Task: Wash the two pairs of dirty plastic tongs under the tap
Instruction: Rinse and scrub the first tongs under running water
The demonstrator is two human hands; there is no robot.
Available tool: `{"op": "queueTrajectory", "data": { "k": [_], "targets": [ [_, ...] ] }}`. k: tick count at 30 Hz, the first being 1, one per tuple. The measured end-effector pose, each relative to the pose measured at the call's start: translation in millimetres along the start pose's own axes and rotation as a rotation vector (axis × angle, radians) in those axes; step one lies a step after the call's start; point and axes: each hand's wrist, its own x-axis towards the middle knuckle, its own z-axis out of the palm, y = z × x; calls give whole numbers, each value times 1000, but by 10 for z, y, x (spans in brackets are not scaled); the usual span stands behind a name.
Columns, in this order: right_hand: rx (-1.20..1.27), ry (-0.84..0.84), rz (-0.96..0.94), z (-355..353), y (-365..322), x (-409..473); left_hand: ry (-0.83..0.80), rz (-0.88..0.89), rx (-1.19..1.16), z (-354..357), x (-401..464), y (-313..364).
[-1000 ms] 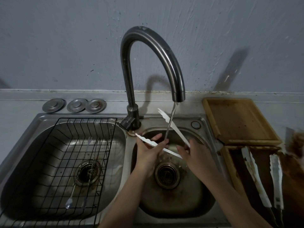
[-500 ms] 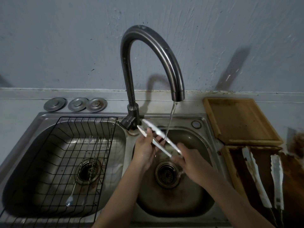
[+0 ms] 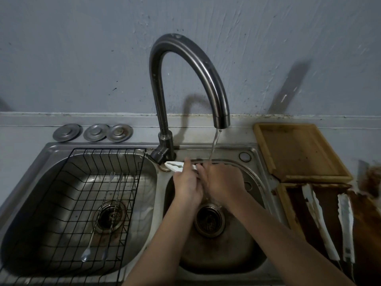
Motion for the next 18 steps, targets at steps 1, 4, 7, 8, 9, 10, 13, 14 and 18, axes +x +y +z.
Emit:
{"op": "queueTrajectory", "data": {
  "k": [1, 4, 7, 8, 9, 10, 13, 14, 18],
  "targets": [
    [46, -17, -1, 4, 12, 19, 3, 11, 6, -21, 21, 26],
    [121, -93, 7, 32, 67, 44, 28, 68, -40, -94, 62, 106],
    [115, -109, 46, 58, 218, 19, 84, 121, -134, -165, 109, 164],
    [71, -95, 28, 83, 251, -3, 98, 117, -150, -180, 121, 162],
    [20, -83, -2, 91, 249, -30, 106, 103, -146, -165, 88, 146],
    [-7, -71, -26, 107, 210, -56, 112, 83, -130, -148, 57, 108],
    [-31, -38, -93, 139, 46, -113, 102, -28, -71, -93, -35, -39],
    [-47, -40, -111, 135, 21, -127, 100, -49, -62, -87, -60, -63],
    [55, -105, -27, 91, 89, -164, -3, -126, -70, -87, -151, 29]
  ]
}}
